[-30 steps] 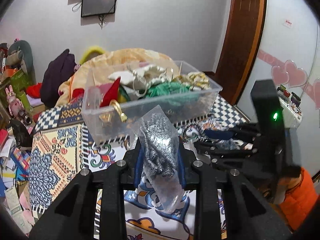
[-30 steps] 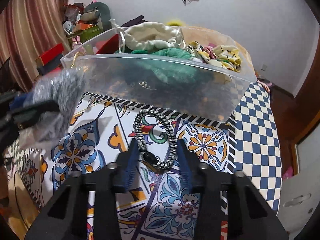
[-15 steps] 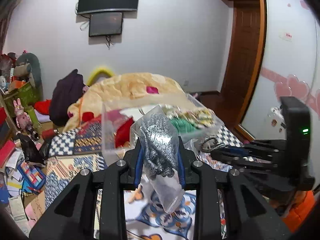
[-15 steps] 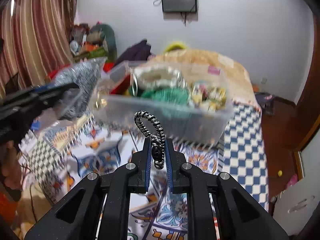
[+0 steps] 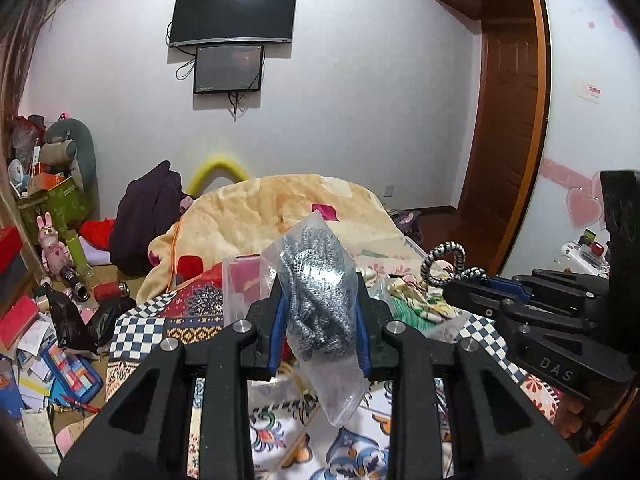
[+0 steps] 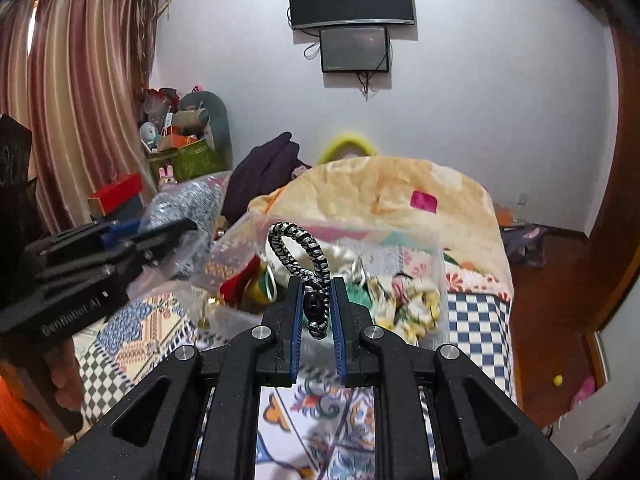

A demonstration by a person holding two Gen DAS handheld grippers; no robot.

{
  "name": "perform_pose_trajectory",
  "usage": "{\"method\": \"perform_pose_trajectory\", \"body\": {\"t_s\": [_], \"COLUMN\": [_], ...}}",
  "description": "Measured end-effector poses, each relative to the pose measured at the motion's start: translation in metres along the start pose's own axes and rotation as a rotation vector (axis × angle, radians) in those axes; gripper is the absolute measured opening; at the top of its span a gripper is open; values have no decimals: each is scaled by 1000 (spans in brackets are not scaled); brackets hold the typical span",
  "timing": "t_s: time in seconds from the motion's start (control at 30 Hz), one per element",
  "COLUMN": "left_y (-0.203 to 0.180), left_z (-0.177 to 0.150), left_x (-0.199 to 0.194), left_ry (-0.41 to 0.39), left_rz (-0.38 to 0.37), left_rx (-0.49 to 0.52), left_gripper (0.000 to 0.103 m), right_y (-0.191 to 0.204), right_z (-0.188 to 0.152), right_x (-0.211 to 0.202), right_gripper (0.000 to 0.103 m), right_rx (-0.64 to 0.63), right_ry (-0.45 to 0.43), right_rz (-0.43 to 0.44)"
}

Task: Organize soft objects
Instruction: 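Lower the scrubber bag and beaded cord into the clear box and open both tools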

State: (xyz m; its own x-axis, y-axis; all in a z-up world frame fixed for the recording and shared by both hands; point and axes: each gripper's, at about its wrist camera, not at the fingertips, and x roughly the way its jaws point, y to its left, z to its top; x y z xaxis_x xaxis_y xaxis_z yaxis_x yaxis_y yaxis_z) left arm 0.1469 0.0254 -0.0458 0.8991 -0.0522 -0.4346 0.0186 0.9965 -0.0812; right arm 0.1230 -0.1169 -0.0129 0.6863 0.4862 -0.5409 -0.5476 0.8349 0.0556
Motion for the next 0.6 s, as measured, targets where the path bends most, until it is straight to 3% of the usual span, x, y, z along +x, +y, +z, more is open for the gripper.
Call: {"method": "perform_pose_trajectory", "body": {"t_s": [0.2, 0.6], "left_y": [3, 14], "left_z": [1, -17], "left_x": [26, 91], "left_ry": [26, 154], "left_rz": [1, -16], "left_rx": [-5, -80], "left_gripper": [29, 29], "right_y": [-4, -14], "right_z": [3, -13], "right_x": [21, 66], "right_gripper": [12, 12], "right_rx": [20, 53], "right_ry": [21, 142], "right_rz": [2, -3]}}
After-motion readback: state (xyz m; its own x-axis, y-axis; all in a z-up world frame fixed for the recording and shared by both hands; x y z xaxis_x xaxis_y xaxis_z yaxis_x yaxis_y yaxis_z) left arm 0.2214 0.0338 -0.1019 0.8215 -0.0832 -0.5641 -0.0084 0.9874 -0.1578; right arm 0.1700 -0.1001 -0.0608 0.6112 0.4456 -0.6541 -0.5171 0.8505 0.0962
